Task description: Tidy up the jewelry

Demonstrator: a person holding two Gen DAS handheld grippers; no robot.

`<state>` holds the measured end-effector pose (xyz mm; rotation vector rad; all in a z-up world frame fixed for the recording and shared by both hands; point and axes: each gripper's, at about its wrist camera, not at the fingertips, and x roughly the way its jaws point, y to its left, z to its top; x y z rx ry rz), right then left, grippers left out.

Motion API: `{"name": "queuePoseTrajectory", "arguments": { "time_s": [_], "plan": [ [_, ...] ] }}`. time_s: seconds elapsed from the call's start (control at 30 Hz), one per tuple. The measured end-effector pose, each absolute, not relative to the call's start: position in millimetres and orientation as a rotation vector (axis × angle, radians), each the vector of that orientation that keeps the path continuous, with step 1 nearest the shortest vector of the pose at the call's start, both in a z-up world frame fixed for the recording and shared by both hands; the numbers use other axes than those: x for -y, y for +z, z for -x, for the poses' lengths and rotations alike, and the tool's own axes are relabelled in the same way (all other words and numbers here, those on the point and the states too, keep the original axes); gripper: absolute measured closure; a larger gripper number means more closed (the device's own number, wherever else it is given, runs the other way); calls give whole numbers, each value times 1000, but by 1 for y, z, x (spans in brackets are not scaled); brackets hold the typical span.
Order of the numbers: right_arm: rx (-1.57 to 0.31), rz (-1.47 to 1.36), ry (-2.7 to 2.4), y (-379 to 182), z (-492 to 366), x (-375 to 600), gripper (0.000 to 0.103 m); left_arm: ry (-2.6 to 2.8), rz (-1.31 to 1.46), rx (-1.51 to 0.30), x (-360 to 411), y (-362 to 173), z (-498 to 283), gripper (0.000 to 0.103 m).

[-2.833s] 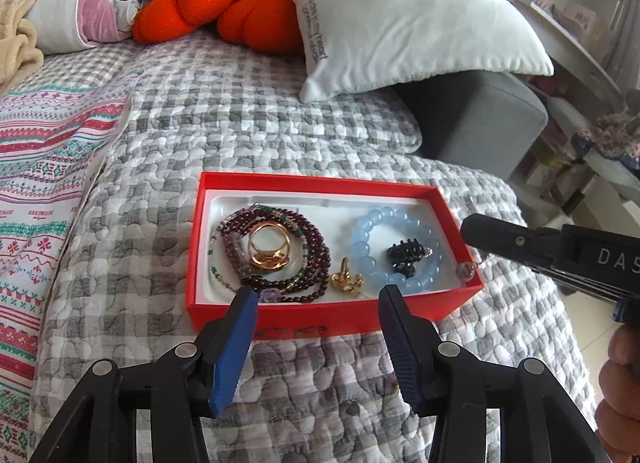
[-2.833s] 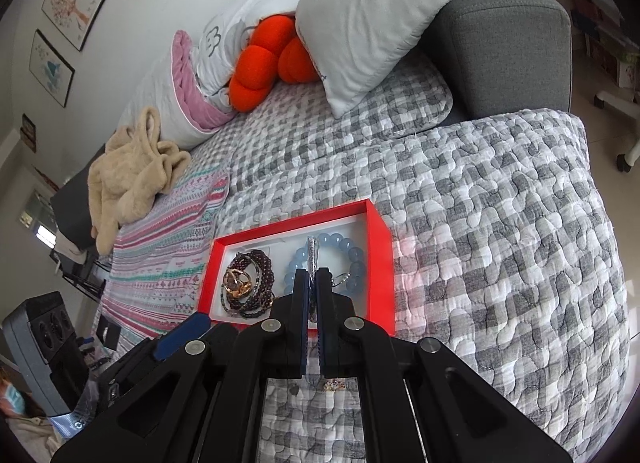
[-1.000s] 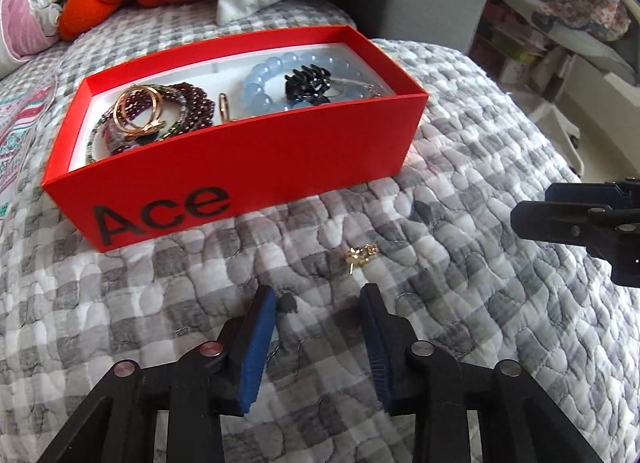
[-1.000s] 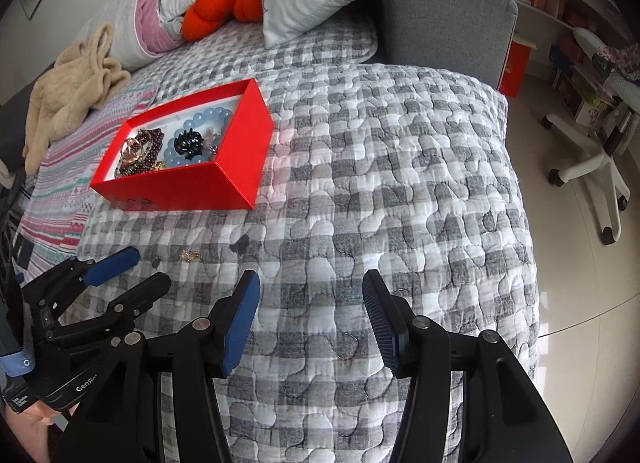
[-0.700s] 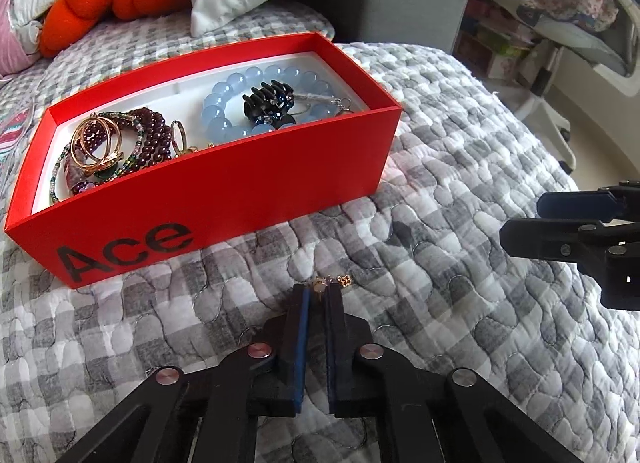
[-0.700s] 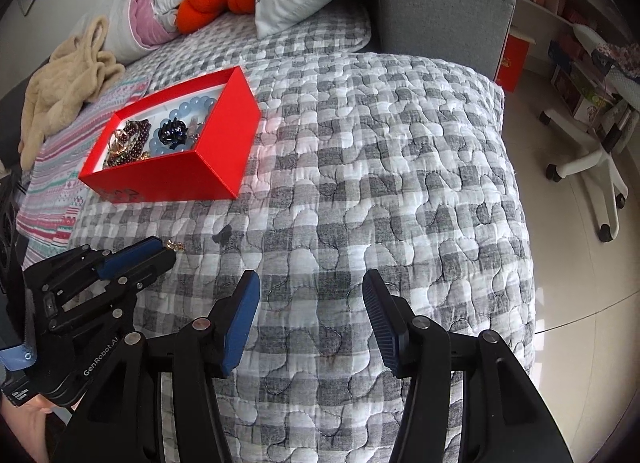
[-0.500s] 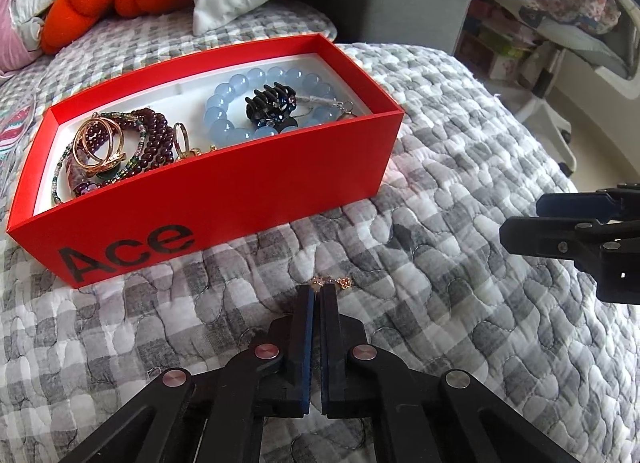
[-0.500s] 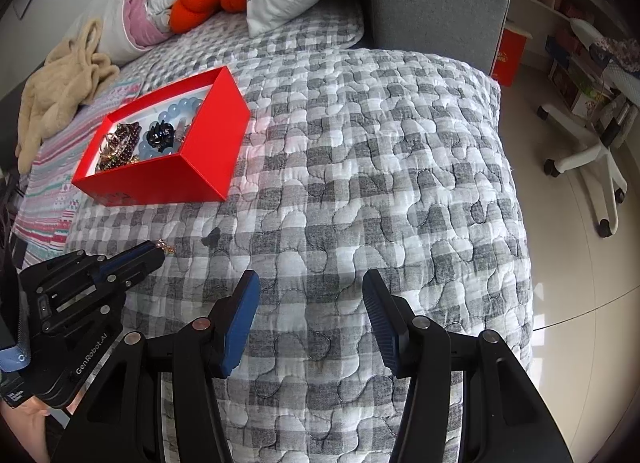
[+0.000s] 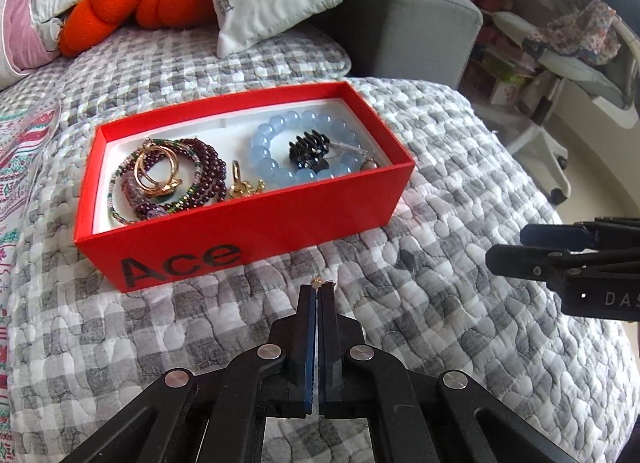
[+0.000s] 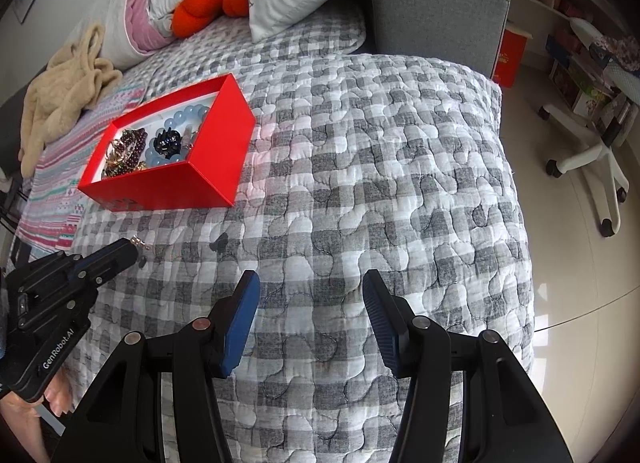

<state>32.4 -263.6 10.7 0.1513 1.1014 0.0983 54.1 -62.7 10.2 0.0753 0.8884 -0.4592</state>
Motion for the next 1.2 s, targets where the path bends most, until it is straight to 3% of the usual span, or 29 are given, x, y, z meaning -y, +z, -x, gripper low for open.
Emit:
{"name": "queuePoseTrajectory", "arguments": {
  "time_s": [0.33, 0.67, 0.73, 0.8, 0.9, 1.03, 1.2],
  "plan": [
    [-1090, -156, 116, 15, -38, 252, 46, -418, 14, -813, 39, 44, -73, 103],
    [-1092, -161, 121, 15, -42, 246, 46, -348, 111, -860, 37, 31, -106, 101],
    [-1090, -167, 122, 15, -42, 246, 46, -329, 123, -868, 36, 30, -106, 78],
    [-1084, -175, 123, 18, -44, 246, 46, -311, 119, -858, 34, 32, -103, 62],
    [-1075, -185, 125, 21, -43, 246, 46, -271, 103, -857, 31, 34, -95, 50],
    [-1066, -188, 115, 25, -38, 246, 46, -165, 67, -884, 27, 30, -78, 19],
    [-1062, -172, 87, 31, -22, 240, 41, -54, 3, -923, 25, 23, -53, 4]
  ]
}}
